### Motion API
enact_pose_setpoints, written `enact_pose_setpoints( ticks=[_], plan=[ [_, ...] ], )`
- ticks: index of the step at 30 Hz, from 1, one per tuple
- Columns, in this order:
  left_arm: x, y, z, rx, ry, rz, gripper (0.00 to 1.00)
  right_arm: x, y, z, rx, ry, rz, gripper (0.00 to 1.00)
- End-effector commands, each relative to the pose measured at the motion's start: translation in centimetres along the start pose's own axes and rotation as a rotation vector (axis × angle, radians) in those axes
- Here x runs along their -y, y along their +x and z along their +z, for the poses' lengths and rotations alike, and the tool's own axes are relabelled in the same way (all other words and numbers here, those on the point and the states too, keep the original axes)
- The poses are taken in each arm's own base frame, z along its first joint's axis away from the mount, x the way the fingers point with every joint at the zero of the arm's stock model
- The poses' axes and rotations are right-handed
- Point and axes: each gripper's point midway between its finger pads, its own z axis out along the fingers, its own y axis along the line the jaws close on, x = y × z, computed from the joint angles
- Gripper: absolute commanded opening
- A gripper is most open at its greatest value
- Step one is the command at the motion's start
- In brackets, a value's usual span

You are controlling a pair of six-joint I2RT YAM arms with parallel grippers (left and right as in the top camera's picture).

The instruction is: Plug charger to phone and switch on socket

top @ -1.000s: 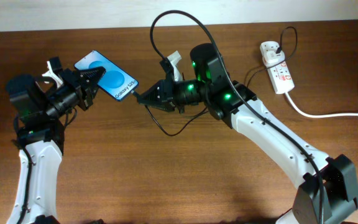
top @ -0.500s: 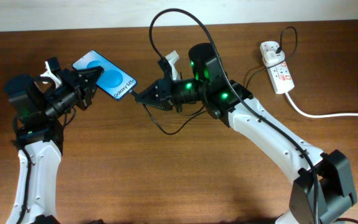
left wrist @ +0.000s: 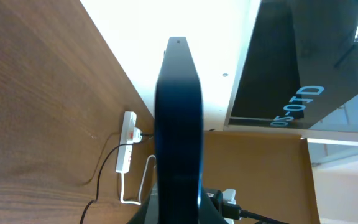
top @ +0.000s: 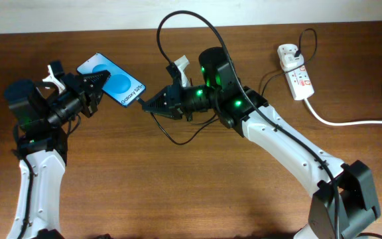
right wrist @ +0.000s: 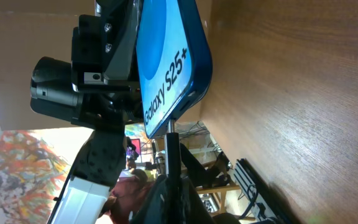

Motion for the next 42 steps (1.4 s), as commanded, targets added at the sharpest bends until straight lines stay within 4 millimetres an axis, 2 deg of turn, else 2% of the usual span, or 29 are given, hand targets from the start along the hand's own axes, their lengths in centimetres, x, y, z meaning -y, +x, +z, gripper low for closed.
enact_pose_setpoints(
  ticks=[1,4,8,10,13,15,19,25,31,42],
  plan=[
    [2.0,2.1,-0.1,-0.125,0.071,0.062,0.00,0.8,-0.8,0.7,0.040,0.027,-0.002,0.04],
    [2.9,2.6,-0.2,-0.154,0.104,0.108,0.00,0.9,-1.0,0.7,0.054,0.034,-0.005,0.04],
    [2.9,2.7,-0.3,-0.163,0.106,0.108,0.00,0.9,-1.0,0.7,0.054,0.035,-0.004,0.04],
    [2.9,2.6,-0.2,-0.156,0.106,0.125,0.00,0.9,-0.8,0.7,0.042,0.031,-0.032,0.04],
    [2.7,1.8,-0.1,-0.108,0.094,0.136,0.00,1.9,0.3,0.7,-0.005,0.060,-0.042,0.04],
    [2.6,1.1,0.0,-0.071,0.084,0.134,0.00,1.4,1.1,0.7,-0.056,0.031,-0.052,0.04],
    [2.5,1.1,0.0,-0.066,0.079,0.127,0.00,0.6,2.1,0.4,-0.109,-0.008,-0.074,0.04],
    [2.4,1.1,0.0,-0.067,0.078,0.125,0.00,-0.9,2.5,-0.2,-0.099,-0.025,-0.111,0.04],
    [2.4,1.1,0.0,-0.067,0.078,0.125,0.00,-0.9,1.5,-1.4,-0.070,-0.027,-0.096,0.04],
    [2.5,1.1,0.0,-0.067,0.078,0.125,0.00,-2.6,1.8,-1.9,-0.086,-0.076,-0.117,0.04]
  ],
)
